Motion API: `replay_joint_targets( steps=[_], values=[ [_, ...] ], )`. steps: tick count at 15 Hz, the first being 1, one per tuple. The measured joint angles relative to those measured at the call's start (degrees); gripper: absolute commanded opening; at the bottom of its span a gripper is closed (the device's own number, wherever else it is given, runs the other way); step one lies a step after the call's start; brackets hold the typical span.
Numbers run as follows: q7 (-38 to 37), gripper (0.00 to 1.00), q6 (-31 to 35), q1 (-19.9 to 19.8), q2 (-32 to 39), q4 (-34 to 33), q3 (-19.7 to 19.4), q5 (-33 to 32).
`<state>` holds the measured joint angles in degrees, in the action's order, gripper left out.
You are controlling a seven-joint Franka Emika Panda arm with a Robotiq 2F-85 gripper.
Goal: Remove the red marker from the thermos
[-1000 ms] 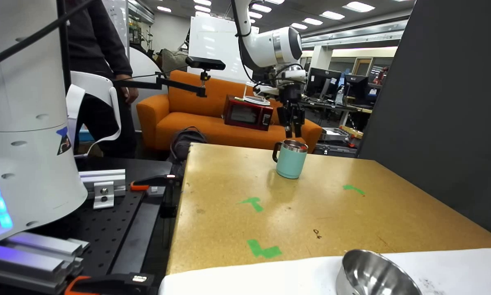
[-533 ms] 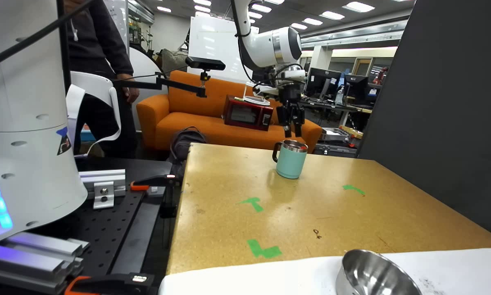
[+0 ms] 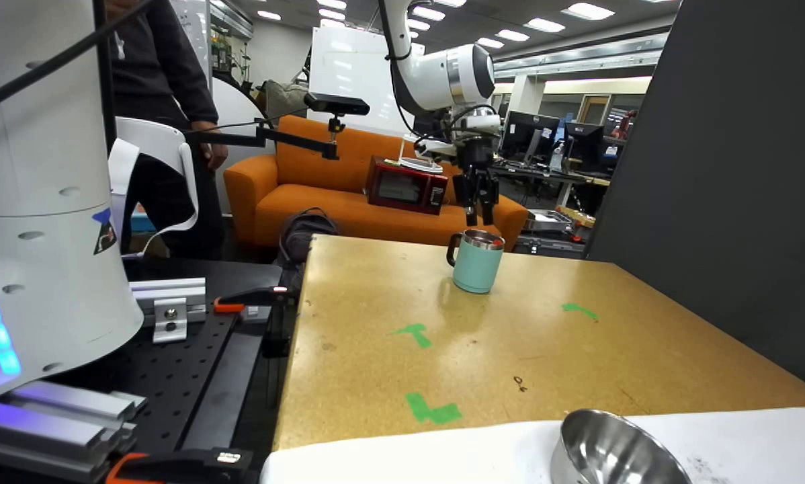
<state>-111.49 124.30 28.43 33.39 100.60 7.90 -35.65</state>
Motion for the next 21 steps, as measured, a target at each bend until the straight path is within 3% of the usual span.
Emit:
replay_joint_targets(
  steps=[2, 3, 4, 7, 21],
  values=[
    [-0.11, 0.65, 0.00, 0.00, 0.00, 0.00, 0.00, 0.14],
    [-0.29, 0.82, 0.00, 0.00, 0.00, 0.00, 0.00, 0.14],
    [-0.50, 0.90, 0.00, 0.00, 0.00, -0.01, -0.02, 0.14],
    [-1.28, 1.00, 0.00, 0.02, 0.00, -0.08, -0.09, 0.12],
    [-1.51, 1.00, -1.10, 0.08, -0.85, -4.08, -1.11, 0.11]
  ],
)
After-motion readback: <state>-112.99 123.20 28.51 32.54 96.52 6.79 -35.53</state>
